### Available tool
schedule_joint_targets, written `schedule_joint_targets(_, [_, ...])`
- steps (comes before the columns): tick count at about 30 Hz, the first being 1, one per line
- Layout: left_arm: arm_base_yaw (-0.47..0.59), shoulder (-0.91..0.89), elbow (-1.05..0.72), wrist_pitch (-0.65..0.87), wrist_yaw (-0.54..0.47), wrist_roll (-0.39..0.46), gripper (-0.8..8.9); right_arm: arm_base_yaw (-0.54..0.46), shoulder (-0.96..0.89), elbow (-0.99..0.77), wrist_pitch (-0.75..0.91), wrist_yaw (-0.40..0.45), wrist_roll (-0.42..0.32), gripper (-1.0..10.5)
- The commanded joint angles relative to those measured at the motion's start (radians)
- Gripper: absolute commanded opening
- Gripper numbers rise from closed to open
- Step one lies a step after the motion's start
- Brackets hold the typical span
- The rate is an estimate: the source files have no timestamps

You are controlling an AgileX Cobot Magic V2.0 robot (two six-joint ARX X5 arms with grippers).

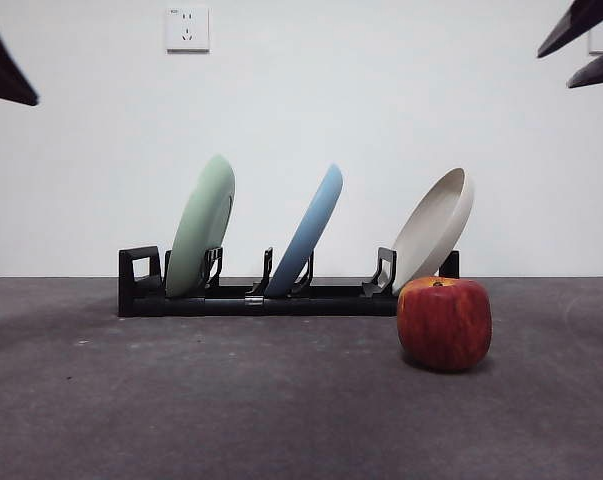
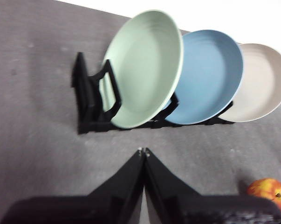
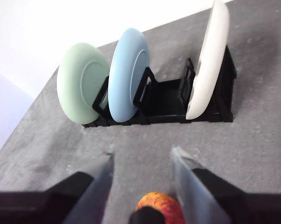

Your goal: Take the green plate from the plate rack,put the plate on the table,take the apple from the table,put the apple in the plate

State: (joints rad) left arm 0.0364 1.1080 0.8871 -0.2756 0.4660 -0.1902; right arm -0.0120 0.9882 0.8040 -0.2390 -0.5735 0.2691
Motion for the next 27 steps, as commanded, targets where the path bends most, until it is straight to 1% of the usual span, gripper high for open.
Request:
schedule_joint_targets(1, [-0.020, 0.074, 0.089, -0.013, 0.008, 0.033, 1.81, 0.010, 0.013, 0.013, -0.006, -0.005, -0.010, 2.3])
schedule_joint_targets(2, [-0.027, 0.096, 0.117, -0.016, 0.008, 0.033, 2.33, 0.014, 0.014, 0.015, -0.009, -0.004, -0.010, 2.3])
schedule_joint_targets(3, [-0.037, 0.124, 0.151, -0.019, 0.008, 0.033, 2.63, 0.019, 0.014, 0.015, -0.009, -0.004, -0.010, 2.3])
schedule_joint_targets(8, [-0.085, 0.257, 0.320, -0.060, 0.008, 0.034, 2.60, 0.043, 0.014, 0.015, -0.009, -0.003, -0.016, 2.3])
schedule_joint_targets(15, [-0.164, 0.489, 0.589, -0.192, 0.006, 0.063, 2.60, 0.069, 0.014, 0.015, -0.009, -0.001, -0.016, 2.3])
schedule_joint_targets(18, [-0.195, 0.576, 0.678, -0.216, 0.006, 0.063, 2.60, 0.069, 0.014, 0.015, -0.009, 0.000, -0.016, 2.3])
schedule_joint_targets(21, [-0.222, 0.649, 0.742, -0.218, -0.004, 0.063, 2.60, 0.069, 0.014, 0.015, -0.009, 0.000, -0.016, 2.3])
schedule_joint_targets(24, [-0.243, 0.697, 0.769, -0.216, -0.069, 0.063, 2.60, 0.069, 0.014, 0.015, -0.009, 0.000, -0.016, 2.3])
schedule_joint_targets(27, [-0.254, 0.729, 0.769, -0.204, -0.099, 0.063, 2.60, 0.069, 0.014, 0.015, -0.010, 0.000, -0.016, 2.3])
